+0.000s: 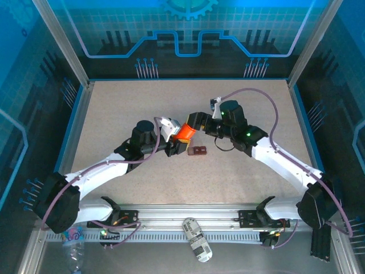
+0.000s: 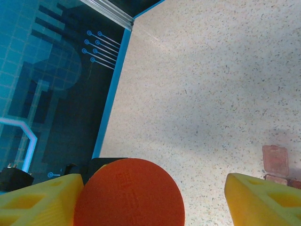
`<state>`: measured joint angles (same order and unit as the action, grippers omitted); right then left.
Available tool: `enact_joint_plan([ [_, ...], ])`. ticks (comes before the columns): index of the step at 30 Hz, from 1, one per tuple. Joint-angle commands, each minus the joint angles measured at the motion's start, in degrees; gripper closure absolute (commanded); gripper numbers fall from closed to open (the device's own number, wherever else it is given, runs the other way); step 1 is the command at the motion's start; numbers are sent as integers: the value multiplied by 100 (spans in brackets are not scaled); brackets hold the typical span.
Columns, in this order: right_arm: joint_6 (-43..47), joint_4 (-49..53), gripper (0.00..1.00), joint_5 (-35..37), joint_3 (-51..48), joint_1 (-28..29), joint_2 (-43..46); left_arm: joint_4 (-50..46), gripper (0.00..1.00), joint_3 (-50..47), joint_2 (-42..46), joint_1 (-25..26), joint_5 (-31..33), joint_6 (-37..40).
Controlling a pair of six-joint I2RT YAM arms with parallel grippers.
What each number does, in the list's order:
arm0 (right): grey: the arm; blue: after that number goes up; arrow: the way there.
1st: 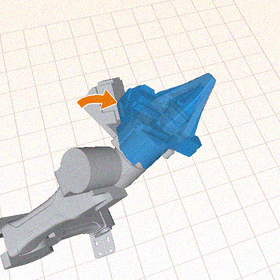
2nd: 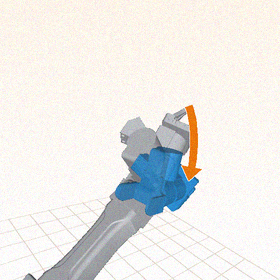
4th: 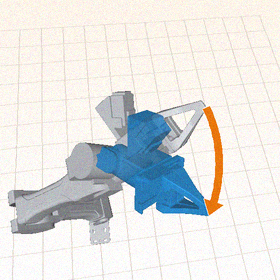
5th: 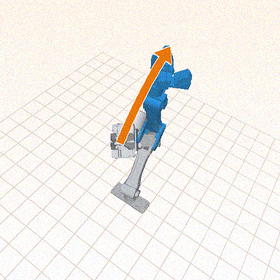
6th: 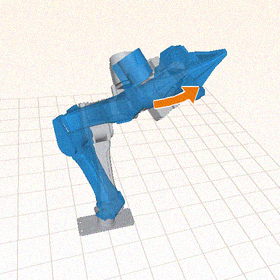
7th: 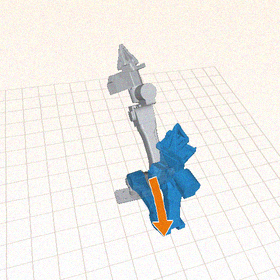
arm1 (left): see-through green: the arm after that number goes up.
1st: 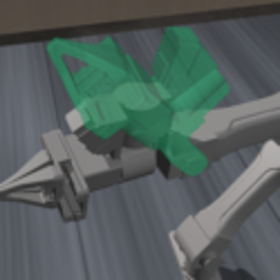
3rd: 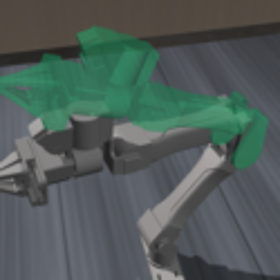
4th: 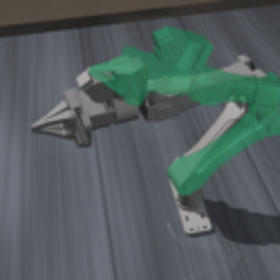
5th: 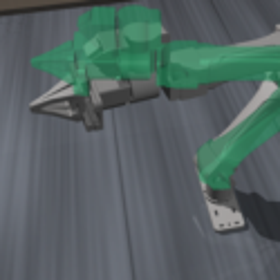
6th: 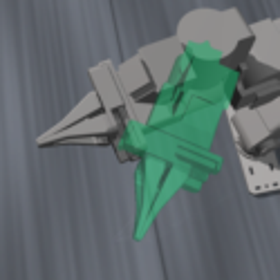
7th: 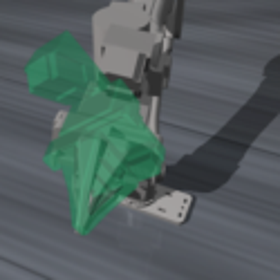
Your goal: Sort the pills into containers
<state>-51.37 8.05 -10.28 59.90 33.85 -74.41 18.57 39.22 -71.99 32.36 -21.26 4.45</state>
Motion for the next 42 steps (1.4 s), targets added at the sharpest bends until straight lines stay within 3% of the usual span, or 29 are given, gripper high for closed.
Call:
enact_joint_plan([
  [1, -38, -57, 27, 92, 145, 109, -42, 144, 100, 121, 37, -18, -28, 57],
  [4, -5, -85, 35, 86, 115, 163, -49, 148, 100, 123, 18, -18, -34, 54],
  [7, 0, -158, 49, 22, 28, 174, -30, 172, 100, 129, 3, -22, -35, 38],
  [15, 554, -654, 63, -776, -167, -49, -41, 178, 100, 138, 48, -18, -95, -25],
  [18, 1324, -796, 63, -1267, -222, -372, -14, 148, 100, 138, 99, -21, -184, -62],
  [22, 3326, -818, 59, -2144, -300, -861, 115, 147, 100, 105, 193, -22, -369, -180],
  [24, 3761, -1102, 59, -2554, -526, -1111, 149, 216, 100, 73, 210, -28, -476, -273],
  [27, 3508, -1502, 59, -3258, -640, -1395, -20, 214, 100, 76, 211, -25, -593, -339],
  [34, 2117, -2914, 60, -3176, -1235, -1402, -123, 182, 100, 94, 174, -29, -605, -311],
  [35, 1921, -3043, 58, -3122, -1285, -1399, -123, 180, 100, 94, 175, -28, -589, -305],
  [37, 1518, -3107, 40, -2905, -1337, -1398, -90, 158, 100, 94, 165, -35, -549, -265],
  [42, 483, -2850, 24, -1914, -1495, -1398, 282, 163, 100, 68, 153, -31, -370, -209],
])
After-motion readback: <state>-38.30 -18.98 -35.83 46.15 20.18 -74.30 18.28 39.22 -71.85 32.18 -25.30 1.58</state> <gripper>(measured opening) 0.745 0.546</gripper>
